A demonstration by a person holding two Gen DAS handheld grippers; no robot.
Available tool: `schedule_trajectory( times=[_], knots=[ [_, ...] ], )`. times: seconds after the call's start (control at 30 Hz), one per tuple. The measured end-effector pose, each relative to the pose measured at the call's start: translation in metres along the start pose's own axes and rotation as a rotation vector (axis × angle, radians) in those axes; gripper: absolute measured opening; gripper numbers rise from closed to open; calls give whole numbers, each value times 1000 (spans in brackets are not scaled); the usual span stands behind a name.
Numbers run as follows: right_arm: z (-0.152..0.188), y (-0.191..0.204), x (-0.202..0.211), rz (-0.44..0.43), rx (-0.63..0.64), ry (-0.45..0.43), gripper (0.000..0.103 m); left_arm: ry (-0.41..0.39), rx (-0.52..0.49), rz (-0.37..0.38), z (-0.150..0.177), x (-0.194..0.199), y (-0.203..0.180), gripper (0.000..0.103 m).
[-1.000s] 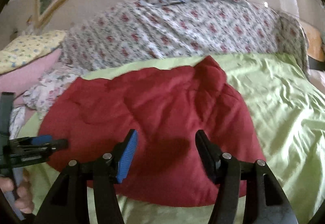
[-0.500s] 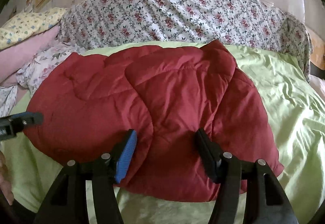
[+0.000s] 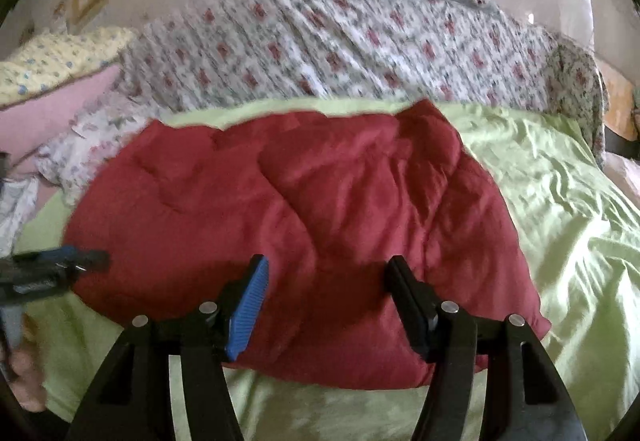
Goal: Fold large clothes
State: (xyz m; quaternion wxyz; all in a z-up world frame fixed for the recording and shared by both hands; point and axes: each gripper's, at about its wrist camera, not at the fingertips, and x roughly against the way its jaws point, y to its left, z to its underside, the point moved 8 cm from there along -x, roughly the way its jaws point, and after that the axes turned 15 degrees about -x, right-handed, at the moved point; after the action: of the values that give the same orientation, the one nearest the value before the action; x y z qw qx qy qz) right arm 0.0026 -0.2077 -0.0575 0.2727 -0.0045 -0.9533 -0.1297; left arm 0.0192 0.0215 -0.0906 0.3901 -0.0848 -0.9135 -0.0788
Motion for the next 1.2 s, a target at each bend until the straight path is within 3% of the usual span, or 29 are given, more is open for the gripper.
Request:
schedule_trajectory(
  times=[0.13,0.27,1.2],
  knots=[
    [17,14,-16,-2,38,80,64,1,-7,0,1,-1,1,80],
    [21,10,-26,5,24,106,64,2,-15,-2,1,-2,-1,82],
    [25,4,-28,-13,-24,133,64,18,-29,-10,0,-6,-1,89]
  ],
)
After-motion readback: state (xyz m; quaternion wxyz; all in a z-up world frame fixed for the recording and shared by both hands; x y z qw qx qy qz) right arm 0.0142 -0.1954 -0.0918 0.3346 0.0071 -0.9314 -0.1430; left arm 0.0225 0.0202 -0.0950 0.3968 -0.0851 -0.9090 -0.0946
